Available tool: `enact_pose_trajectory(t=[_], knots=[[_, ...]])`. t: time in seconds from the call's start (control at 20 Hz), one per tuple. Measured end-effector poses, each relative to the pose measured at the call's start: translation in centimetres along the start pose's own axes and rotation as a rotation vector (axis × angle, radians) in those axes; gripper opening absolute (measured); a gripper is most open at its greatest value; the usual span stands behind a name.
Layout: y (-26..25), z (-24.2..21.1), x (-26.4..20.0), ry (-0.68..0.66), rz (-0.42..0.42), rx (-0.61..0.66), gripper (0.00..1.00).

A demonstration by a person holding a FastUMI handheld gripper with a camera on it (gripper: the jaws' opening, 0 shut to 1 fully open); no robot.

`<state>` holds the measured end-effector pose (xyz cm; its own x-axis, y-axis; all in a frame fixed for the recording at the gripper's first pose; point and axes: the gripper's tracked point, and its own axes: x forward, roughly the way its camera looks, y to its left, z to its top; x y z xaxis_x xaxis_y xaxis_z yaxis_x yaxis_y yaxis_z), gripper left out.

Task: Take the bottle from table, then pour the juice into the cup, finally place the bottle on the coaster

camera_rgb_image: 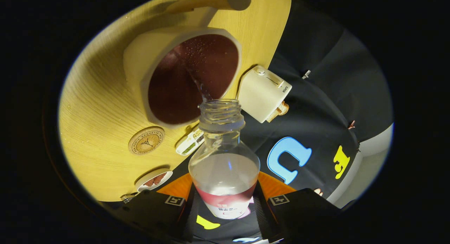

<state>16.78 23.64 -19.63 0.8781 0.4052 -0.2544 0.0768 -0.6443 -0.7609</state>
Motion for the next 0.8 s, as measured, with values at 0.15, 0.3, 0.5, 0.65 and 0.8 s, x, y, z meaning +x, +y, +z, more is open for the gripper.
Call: enact_pose_trajectory(t=[0.15, 0.3, 0.5, 0.65, 0.8], knots=[[-0.11, 0.05, -0.33, 0.001, 0.002, -0.021, 0.72], [-0.25, 0.28, -0.37, 0.002, 0.003, -0.033, 0.72], [-0.61, 0.28, -0.33, 0.007, 0.006, -0.041, 0.72], [-0.74, 0.26, -0.38, 0.007, 0.010, -0.043, 0.71], [-0.54, 0.06, -0.37, 0.006, 0.020, -0.050, 0.72]])
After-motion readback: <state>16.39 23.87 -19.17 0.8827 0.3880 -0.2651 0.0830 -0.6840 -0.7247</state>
